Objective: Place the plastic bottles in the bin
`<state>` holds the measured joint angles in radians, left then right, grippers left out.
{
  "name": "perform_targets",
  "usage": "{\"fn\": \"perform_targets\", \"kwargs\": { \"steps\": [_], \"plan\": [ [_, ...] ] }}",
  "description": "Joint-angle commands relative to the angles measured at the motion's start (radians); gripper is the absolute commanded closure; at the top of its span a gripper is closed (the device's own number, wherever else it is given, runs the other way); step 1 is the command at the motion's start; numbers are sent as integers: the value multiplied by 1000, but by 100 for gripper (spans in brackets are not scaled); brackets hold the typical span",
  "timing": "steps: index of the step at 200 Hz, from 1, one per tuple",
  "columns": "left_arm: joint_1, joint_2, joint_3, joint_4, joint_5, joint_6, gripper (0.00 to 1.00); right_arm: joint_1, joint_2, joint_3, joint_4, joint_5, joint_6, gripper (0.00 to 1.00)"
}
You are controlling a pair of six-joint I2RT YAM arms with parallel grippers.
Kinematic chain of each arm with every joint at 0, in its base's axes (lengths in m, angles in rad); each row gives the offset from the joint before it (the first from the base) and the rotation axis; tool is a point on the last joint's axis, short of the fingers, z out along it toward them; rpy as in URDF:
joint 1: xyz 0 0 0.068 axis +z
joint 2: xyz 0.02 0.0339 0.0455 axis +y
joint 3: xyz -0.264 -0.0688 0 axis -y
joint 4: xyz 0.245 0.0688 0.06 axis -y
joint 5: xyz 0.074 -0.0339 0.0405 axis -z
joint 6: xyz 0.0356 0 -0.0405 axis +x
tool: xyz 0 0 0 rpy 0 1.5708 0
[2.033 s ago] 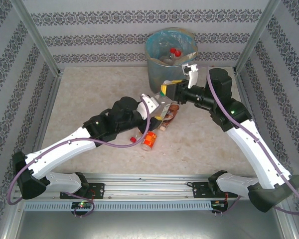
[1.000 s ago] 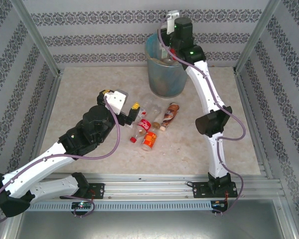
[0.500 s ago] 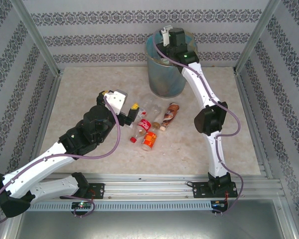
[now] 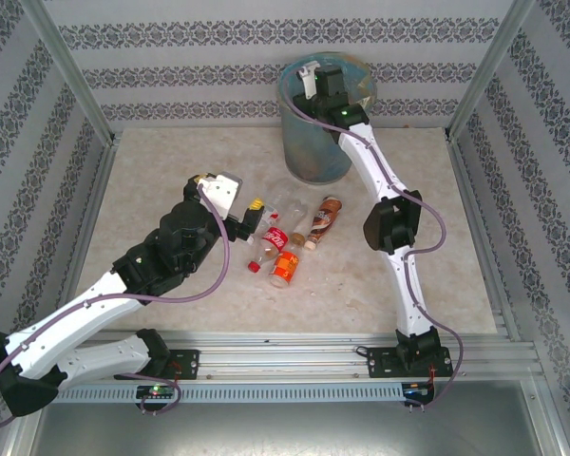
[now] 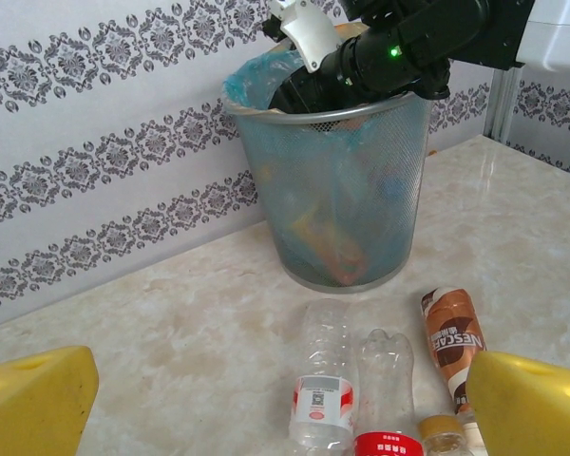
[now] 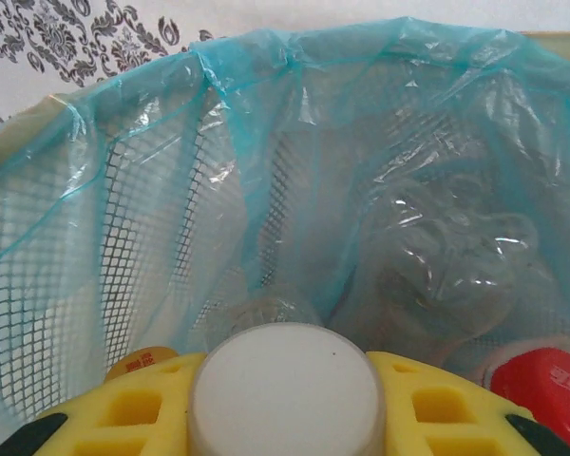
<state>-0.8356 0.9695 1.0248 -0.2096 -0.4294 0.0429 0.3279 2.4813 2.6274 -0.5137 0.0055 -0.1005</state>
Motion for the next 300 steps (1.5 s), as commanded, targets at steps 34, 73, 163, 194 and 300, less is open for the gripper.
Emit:
{"fn": "perform_targets", "kwargs": {
  "steps": [34, 73, 163, 194, 300],
  "plan": [
    [24, 7, 0, 1, 13, -18, 0, -11, 30, 110, -18, -53, 101, 53],
    [27, -10, 1, 6, 5, -16, 0, 5, -49, 144, -8, -56, 117, 38],
    [91, 127, 99, -129, 114, -84, 1, 73, -388, -48, -52, -144, 155, 37],
    [137, 251, 198, -263, 269, -127, 2, 114, -619, -364, 11, -137, 148, 38],
    [14, 646, 294, -575, 530, -222, 15, 36, -1368, -1341, 176, 109, 263, 35]
  ]
}}
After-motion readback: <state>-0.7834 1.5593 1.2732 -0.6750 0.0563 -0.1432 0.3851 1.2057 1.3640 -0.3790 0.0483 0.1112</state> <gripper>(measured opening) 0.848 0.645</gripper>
